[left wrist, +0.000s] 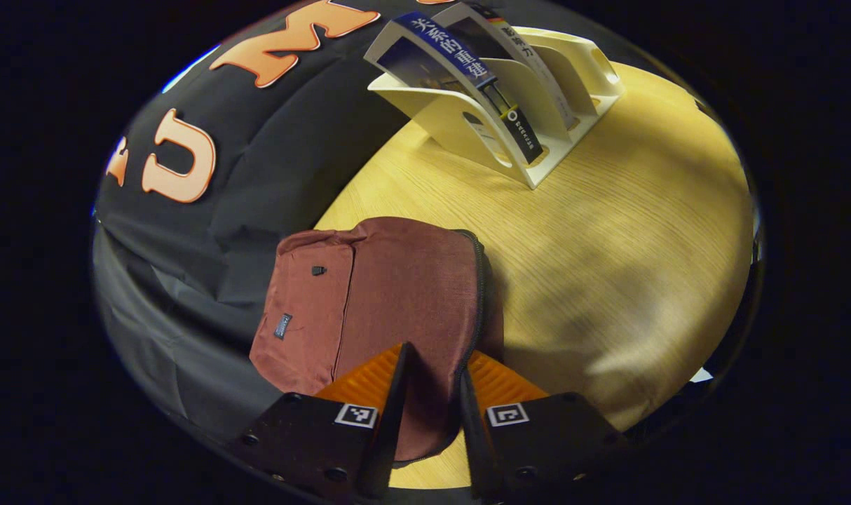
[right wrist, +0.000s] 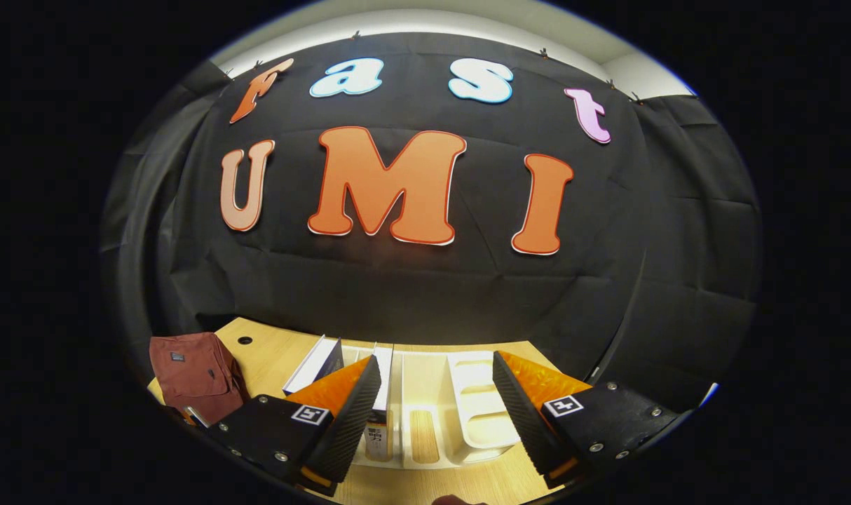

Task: Open the schoolbag, grab two books from the bookshelf and put them into the schoolbag.

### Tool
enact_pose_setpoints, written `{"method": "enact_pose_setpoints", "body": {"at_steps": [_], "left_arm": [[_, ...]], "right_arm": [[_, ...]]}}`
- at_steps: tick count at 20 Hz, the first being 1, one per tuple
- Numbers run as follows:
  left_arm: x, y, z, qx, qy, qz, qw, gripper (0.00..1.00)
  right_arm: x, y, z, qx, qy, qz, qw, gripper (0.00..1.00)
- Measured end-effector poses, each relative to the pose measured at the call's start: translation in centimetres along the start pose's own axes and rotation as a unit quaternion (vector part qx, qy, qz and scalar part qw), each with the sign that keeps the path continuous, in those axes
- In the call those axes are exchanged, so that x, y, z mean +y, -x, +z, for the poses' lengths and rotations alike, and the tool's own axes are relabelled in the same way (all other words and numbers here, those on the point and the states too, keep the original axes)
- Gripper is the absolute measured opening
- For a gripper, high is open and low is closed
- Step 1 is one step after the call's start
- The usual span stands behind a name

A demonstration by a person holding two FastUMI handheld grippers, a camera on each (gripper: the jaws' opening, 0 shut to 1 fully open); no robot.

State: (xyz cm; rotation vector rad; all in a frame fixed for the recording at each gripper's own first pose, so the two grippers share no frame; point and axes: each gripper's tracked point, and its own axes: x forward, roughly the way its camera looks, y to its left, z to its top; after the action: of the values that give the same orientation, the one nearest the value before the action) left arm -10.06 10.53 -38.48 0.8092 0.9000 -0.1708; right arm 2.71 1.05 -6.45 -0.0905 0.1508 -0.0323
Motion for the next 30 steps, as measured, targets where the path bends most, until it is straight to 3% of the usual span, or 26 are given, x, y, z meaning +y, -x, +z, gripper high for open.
{"method": "enact_pose_setpoints", "body": {"at_steps": [1,4,7,12,18,23,27,30], "left_arm": [[0.3,0.0,0.1,0.004,0.008,-0.003,1.000,0.37],[0.9,0.5,0.5,0.012,0.035,-0.039,0.999,0.11],[2.5,1.3,0.8,0.013,0.061,-0.074,0.995,0.07],[6.6,3.1,2.4,-0.005,0.076,-0.101,0.992,0.07],[12.9,4.1,3.6,-0.036,0.083,-0.127,0.988,0.07],[17.1,4.6,4.9,-0.062,0.103,-0.165,0.979,0.05],[19.8,5.2,5.9,-0.084,0.100,-0.177,0.976,0.05],[21.9,6.0,6.5,-0.103,0.091,-0.176,0.975,0.05]], "right_arm": [[0.3,0.0,-0.2,0.005,0.001,0.005,1.000,0.95],[2.1,-0.3,-0.5,0.025,0.006,0.031,0.999,0.95],[3.6,-0.8,-0.1,0.038,0.024,0.047,0.998,0.95],[6.8,-2.0,0.4,0.082,0.010,0.074,0.994,0.95],[10.2,-3.7,0.7,0.132,0.046,0.091,0.986,0.95],[12.4,-4.5,-2.8,0.274,0.006,0.097,0.957,0.96],[12.7,-5.9,-2.5,0.296,0.037,0.080,0.951,0.95],[13.9,-6.1,-2.3,0.332,0.042,0.091,0.938,0.96]]}}
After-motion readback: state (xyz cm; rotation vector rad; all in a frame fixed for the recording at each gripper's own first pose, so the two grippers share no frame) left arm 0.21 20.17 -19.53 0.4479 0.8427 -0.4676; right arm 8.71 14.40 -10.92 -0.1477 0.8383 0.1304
